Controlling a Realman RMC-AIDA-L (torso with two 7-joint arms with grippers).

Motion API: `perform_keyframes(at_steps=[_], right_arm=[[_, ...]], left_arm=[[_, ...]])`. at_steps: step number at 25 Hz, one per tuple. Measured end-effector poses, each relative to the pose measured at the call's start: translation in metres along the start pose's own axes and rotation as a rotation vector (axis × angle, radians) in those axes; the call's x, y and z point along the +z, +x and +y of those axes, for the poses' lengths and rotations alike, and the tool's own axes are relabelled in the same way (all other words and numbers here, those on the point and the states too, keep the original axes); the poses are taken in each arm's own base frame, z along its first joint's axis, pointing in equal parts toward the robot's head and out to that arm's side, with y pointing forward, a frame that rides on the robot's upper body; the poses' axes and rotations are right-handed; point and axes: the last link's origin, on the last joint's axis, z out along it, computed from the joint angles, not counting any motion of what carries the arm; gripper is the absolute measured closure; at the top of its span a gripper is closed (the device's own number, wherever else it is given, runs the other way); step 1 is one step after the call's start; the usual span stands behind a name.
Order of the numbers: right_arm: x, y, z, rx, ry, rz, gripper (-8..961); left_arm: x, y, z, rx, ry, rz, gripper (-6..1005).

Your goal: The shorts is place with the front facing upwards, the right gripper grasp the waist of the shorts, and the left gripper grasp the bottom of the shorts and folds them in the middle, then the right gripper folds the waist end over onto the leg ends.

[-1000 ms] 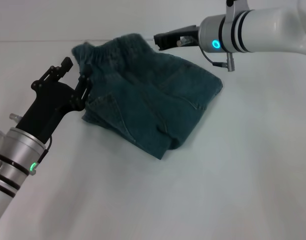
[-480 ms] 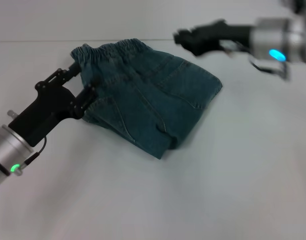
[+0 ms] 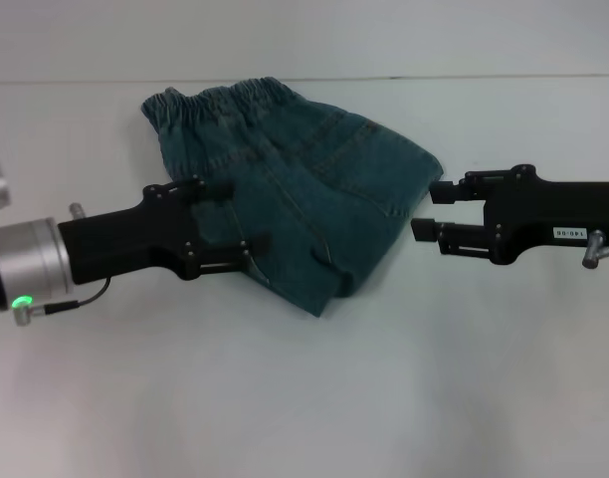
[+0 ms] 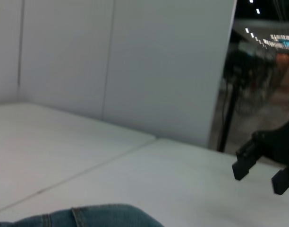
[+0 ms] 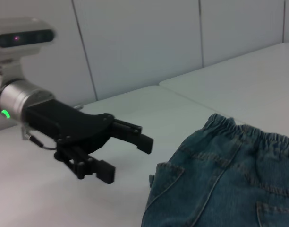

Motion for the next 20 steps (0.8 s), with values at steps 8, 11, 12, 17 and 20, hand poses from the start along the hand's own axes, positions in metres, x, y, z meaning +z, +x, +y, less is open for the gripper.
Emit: perform_keyframes(at_steps=[8,11,12,17,20], right_arm=[[0.006,0.013,0.004,-0.016,-0.022,0.008,247],[0.007,0.012,0.005,-0.029,-0.028,0.004,131],[0.008,0.011,0.005,-0.033,-0.029,0.004,98],[0.014,0.008,0.003,-0.050,-0.030,0.002,-1],[0.016,0.007,0.001,-0.057,-0.016,0.001,-1]], left_arm=[[0.009,0.003,-0.007,0.009,0.012,-0.052,95],[0.007,0.005,-0.009,0.014,0.019,-0.055,95],[0.006,0.006,-0.010,0.016,0.021,-0.055,95],[0.005,0.008,-0.011,0.017,0.026,-0.058,95],[0.005,0.007,-0.011,0.016,0.023,-0.067,95]])
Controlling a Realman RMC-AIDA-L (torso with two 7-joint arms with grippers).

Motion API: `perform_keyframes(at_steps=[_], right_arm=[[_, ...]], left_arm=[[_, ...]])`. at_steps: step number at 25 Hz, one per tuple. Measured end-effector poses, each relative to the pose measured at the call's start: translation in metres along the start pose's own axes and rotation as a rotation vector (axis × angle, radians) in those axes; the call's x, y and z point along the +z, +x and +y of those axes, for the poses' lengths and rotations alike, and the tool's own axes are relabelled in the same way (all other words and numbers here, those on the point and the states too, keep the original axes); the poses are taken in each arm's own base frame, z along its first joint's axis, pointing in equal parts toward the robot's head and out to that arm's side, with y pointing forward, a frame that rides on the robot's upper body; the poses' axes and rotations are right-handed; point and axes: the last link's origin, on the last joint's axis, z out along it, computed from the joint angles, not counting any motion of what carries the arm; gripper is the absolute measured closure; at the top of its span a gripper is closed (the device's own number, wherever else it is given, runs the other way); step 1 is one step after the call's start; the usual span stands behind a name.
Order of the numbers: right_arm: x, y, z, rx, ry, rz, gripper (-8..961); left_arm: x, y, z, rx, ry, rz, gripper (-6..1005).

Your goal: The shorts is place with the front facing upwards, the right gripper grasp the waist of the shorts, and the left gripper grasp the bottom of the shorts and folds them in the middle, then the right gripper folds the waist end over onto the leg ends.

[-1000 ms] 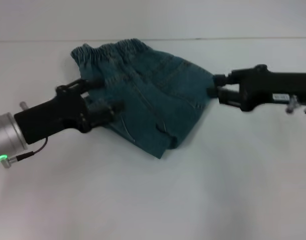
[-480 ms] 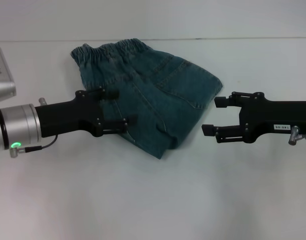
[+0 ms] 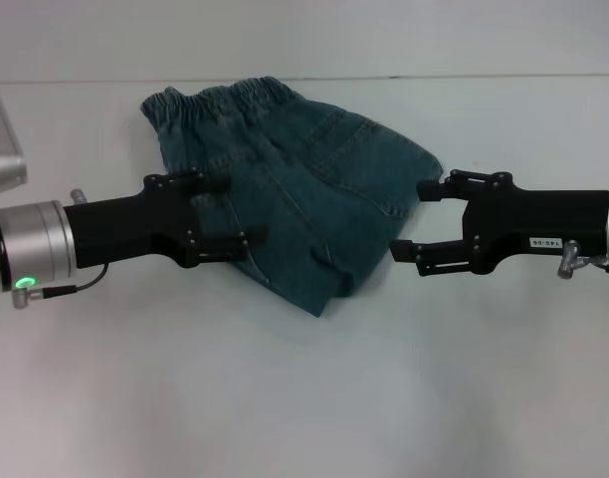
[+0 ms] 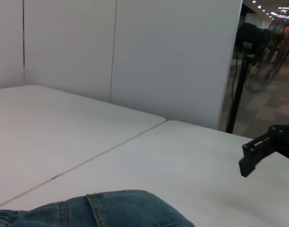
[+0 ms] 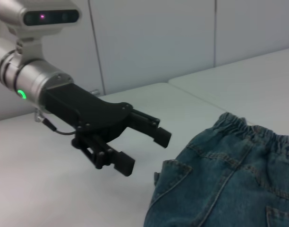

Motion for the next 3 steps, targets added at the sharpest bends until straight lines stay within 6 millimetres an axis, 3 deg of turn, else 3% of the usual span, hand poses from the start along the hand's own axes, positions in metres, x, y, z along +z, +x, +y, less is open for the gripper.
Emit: perform_keyframes(at_steps=[3], right_arm=[[0.0010,0.0004,-0.0015,-0.009,0.008,0.000,-1]], left_arm=[[0.0009,-0.0008,0.0004,0.000,-0.003,-0.009,95]])
